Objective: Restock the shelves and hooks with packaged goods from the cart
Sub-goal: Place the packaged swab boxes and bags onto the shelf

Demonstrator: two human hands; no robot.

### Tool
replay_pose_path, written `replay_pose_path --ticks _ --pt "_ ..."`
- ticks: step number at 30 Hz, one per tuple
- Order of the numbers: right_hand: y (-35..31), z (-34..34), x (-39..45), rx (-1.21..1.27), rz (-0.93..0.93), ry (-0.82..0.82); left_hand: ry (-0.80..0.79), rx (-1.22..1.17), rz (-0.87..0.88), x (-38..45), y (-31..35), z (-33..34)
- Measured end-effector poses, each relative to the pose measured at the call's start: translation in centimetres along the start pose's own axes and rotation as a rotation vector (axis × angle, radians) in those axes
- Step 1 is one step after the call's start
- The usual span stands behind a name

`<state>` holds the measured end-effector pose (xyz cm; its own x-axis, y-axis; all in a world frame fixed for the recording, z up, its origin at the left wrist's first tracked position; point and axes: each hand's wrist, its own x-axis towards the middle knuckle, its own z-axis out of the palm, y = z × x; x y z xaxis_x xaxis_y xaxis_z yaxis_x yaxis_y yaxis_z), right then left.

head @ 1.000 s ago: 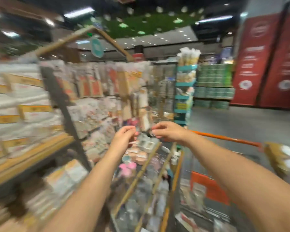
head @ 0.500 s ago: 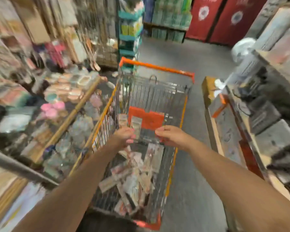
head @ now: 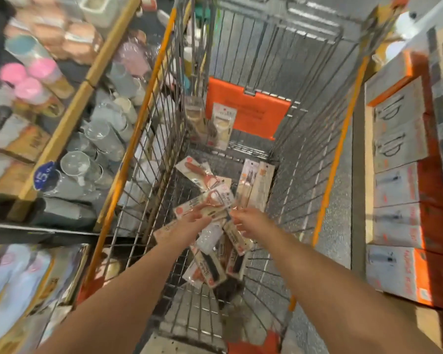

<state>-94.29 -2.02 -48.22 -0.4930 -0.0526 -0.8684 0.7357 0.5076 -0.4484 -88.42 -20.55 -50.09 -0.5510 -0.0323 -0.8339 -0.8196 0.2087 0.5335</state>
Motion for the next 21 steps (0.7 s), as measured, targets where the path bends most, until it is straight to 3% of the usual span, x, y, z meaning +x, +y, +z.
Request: replay_pose_path --ticks 4,7,10,12,15,18,21 --pt "3.5 2.8 5.2 0.003 0.211 0.131 -0.045 -0.130 -0.083 4.5 -2.6 2.5" --pt "6.6 3.8 6.6 0.079 0.206 0.169 -0.030 -0.091 -0.128 7.8 -5.4 4.9" --pt "8.6 4.4 7.5 0.204 0.177 0.199 0.081 0.147 -0.109 9.8 -7.5 6.6" --pt "9.9 4.5 8.8 0.309 0.255 0.265 0.146 0.370 -0.059 10.6 -8.9 7.2" --pt "10.8 4.2 10.2 0.274 0.282 0.338 0.222 0.530 0.001 10.8 -9.8 7.1" --pt "9.9 4.0 10.2 0.252 0.195 0.360 0.182 0.360 0.052 10.7 -9.4 6.3" --pt "9.0 4.0 10.1 0.310 0.185 0.403 0.102 -0.145 -0.136 10.7 -8.7 4.6"
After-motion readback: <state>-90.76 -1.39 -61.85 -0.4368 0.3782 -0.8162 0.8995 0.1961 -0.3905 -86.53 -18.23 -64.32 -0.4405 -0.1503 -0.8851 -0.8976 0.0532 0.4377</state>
